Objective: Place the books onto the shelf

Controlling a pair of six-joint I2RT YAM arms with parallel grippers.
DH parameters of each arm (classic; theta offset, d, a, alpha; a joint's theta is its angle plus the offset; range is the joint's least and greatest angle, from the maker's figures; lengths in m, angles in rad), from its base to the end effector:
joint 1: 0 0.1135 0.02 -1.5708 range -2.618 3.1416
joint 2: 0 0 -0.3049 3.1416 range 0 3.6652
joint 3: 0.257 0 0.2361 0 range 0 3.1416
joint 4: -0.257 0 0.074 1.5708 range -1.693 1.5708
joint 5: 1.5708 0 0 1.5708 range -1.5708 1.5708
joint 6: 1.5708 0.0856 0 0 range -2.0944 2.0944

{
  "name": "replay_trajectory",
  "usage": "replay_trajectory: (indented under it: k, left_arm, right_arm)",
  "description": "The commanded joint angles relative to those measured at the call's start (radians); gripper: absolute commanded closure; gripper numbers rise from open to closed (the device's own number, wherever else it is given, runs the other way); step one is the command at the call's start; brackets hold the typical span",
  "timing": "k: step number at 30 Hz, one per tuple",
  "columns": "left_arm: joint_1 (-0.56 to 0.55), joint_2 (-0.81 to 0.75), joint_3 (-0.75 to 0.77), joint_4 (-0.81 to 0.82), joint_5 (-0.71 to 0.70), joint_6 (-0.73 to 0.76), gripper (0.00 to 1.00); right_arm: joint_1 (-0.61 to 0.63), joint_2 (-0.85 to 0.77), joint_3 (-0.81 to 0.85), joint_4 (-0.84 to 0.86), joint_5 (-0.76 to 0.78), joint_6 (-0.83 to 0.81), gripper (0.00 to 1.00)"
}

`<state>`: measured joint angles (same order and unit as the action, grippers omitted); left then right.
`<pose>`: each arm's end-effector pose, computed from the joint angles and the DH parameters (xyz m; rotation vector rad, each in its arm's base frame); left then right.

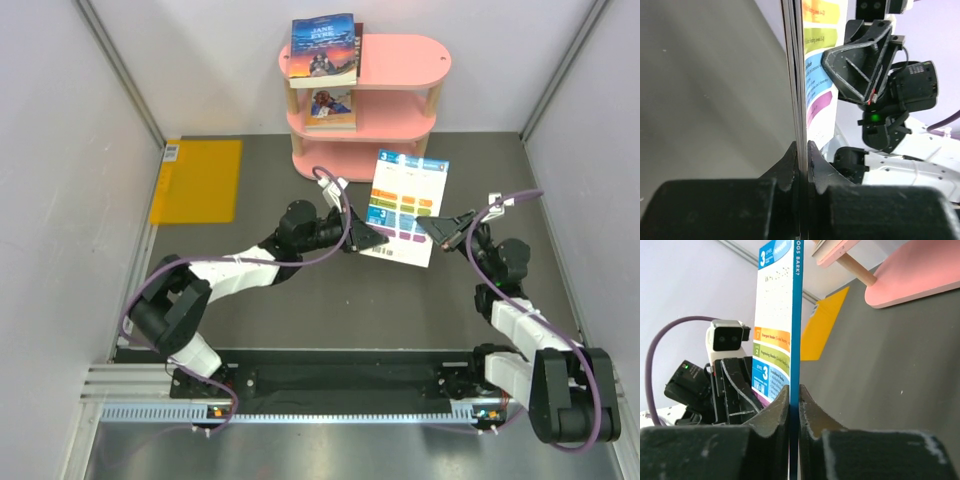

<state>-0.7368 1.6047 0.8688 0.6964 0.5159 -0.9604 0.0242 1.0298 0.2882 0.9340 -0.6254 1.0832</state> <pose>0.2591 -0.2921 0.3036 0.2593 1.8865 -1.6533 0.2114 0.0552 0.2923 0.2413 1.5384 1.3237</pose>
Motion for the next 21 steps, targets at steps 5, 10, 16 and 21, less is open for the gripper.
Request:
replay_trajectory:
  k: [5,10,16,21]
  left_arm:
    - [0.097,-0.081,0.159,-0.158,0.016,0.140,1.00]
    - [0.140,-0.072,0.321,-0.317,0.102,0.257,1.00]
    - [0.140,-0.026,0.583,-0.604,0.176,0.440,1.00]
    - [0.142,0.001,0.731,-0.692,0.216,0.480,1.00]
  right_arm:
    - [0.005,0.004,-0.021,0.016,-0.011,-0.023,0.63]
    - [0.005,0.006,-0.023,-0.011,-0.028,-0.037,0.38]
    - [0.008,-0.014,-0.087,-0.009,-0.031,-0.043,0.34]
    - [0.022,-0.036,-0.148,-0.037,-0.023,-0.065,0.33]
